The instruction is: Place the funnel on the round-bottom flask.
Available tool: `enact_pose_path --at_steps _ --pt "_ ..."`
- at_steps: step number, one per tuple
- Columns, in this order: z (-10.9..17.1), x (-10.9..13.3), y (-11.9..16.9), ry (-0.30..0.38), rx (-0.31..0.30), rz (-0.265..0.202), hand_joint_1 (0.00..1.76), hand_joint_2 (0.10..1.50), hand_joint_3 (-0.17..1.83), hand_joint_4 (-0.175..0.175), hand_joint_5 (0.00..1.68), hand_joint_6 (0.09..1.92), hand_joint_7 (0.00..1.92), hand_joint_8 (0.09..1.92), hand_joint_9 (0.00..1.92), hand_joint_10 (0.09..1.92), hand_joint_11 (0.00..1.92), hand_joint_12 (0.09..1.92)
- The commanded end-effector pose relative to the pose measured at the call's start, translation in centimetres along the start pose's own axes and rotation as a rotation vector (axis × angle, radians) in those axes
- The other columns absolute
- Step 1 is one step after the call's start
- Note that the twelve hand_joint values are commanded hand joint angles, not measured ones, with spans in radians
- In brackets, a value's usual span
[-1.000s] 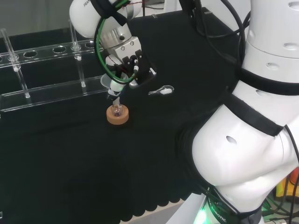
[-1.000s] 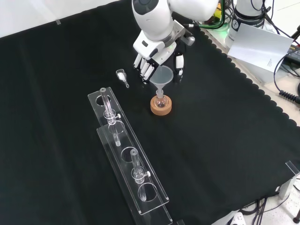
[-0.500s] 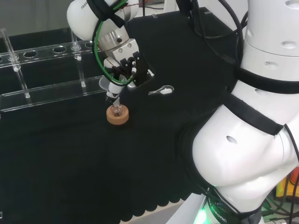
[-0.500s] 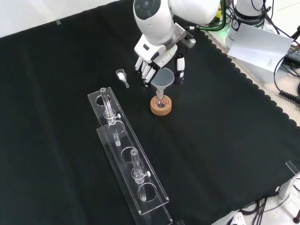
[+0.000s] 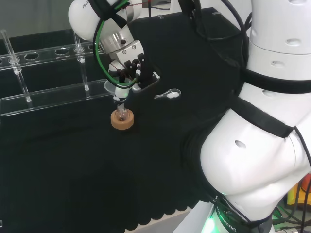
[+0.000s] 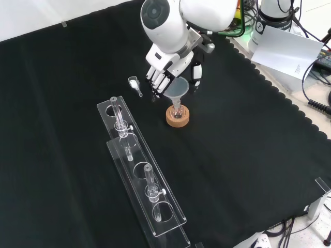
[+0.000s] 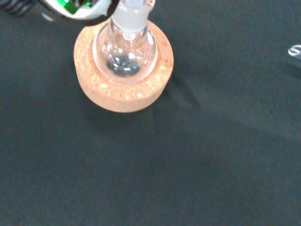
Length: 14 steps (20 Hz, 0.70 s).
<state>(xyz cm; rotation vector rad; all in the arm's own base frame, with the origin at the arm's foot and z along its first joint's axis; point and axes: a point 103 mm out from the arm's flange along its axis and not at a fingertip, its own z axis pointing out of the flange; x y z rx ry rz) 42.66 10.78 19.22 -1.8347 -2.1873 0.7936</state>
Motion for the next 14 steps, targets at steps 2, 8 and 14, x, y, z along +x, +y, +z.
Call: enact_pose_path --at_steps 2,8,14 --pt "0.2 -0.6 -0.3 0.008 0.036 0.004 0.78 0.66 0.51 -0.069 0.19 0.09 0.09 0.70 0.35 0.68 0.26 1.34" --pt "-0.4 -1.6 -1.6 0.033 -0.031 -0.004 0.76 0.65 0.50 -0.069 0.17 0.09 0.05 0.69 0.30 0.69 0.23 1.35" --pt "-2.4 -3.2 -3.8 0.057 -0.117 0.004 0.66 0.64 0.45 -0.069 0.13 0.09 0.02 0.69 0.25 0.72 0.22 1.36"
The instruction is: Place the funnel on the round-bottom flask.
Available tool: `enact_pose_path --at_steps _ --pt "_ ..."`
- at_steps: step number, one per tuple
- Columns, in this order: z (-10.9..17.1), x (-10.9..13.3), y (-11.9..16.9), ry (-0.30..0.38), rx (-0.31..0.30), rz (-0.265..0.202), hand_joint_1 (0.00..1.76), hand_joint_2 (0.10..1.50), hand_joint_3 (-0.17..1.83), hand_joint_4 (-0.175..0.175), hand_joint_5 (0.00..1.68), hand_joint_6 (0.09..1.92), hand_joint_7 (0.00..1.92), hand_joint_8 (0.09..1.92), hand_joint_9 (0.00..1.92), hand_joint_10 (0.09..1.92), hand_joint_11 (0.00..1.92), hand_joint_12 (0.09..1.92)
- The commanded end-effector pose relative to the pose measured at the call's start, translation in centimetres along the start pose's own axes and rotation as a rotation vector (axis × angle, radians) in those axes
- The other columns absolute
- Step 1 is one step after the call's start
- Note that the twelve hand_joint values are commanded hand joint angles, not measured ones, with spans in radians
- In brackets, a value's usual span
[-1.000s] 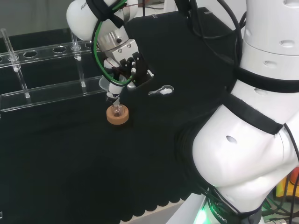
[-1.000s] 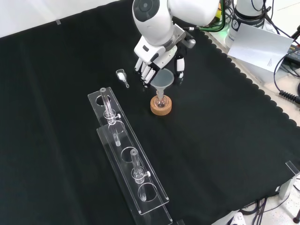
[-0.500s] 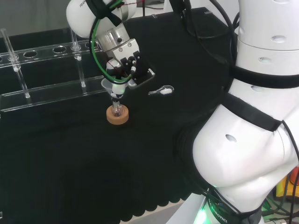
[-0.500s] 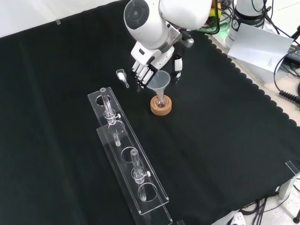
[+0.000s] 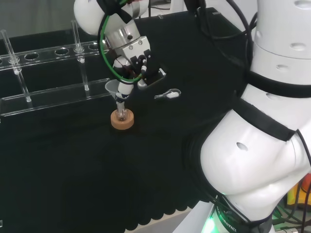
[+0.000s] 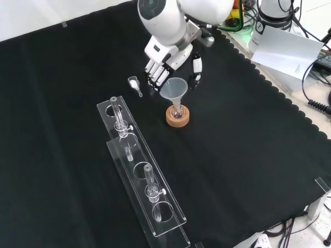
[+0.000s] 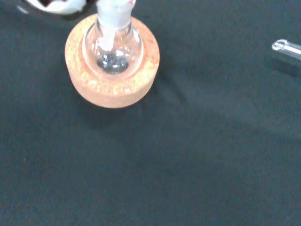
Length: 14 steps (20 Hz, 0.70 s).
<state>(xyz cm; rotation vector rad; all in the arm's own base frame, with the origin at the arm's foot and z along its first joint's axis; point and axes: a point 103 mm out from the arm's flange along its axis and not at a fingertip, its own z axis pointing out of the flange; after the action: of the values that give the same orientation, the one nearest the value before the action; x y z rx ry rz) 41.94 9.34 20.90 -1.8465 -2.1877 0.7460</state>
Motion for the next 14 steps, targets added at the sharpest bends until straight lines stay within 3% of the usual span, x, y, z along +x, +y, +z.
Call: enact_pose_path --at_steps 1,8,10,14 --pt "-2.1 -1.9 -2.5 0.034 -0.105 0.006 0.64 0.64 0.44 -0.069 0.13 0.09 0.01 0.69 0.24 0.72 0.21 1.36" --pt "-3.7 -4.4 -4.9 0.055 -0.172 0.043 0.61 0.66 0.39 -0.068 0.12 0.09 0.00 0.70 0.22 0.75 0.21 1.37" --pt "-3.7 -5.4 -5.6 0.064 -0.228 0.053 0.61 0.66 0.39 -0.068 0.13 0.09 0.02 0.70 0.22 0.75 0.21 1.37" --pt "-3.1 -7.8 -6.5 0.086 -0.267 0.082 0.68 0.69 0.39 -0.062 0.27 0.09 0.22 0.68 0.37 0.69 0.27 1.35"
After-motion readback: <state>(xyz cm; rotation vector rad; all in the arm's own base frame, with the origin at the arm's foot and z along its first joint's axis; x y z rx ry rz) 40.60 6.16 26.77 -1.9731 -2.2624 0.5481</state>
